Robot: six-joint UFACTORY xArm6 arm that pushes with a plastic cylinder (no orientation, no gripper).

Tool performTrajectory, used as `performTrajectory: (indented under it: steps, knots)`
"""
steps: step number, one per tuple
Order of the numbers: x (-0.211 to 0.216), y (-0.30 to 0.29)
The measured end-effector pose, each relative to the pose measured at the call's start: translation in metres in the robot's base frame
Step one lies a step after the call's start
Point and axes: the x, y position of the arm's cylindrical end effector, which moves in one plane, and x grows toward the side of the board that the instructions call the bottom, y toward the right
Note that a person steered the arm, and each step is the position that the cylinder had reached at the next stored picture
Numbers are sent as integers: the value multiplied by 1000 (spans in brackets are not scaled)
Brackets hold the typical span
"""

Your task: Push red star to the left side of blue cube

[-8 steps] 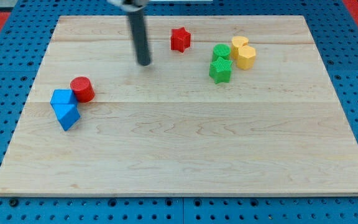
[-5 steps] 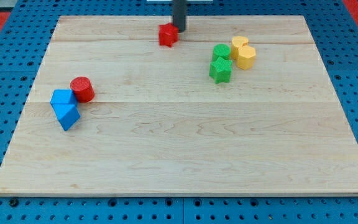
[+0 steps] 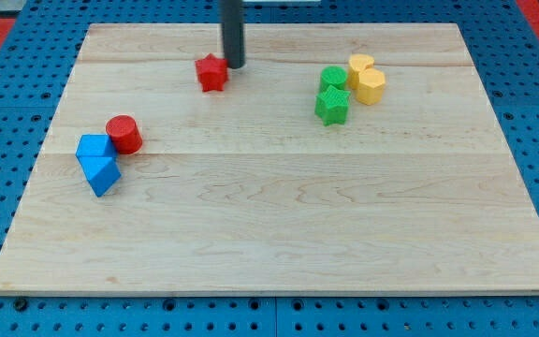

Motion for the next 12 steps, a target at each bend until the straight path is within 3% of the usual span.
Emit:
performTrajectory:
  steps: [1,2,3,4,5,7,8,9,11,12]
  knots:
    - [4,-59]
    - [23,-48]
    - [-5,-10]
    - [40,41]
    - [63,5]
    - [28,-84]
    - [37,-104]
    - [76,-141]
    - [30,-135]
    - [56,-161]
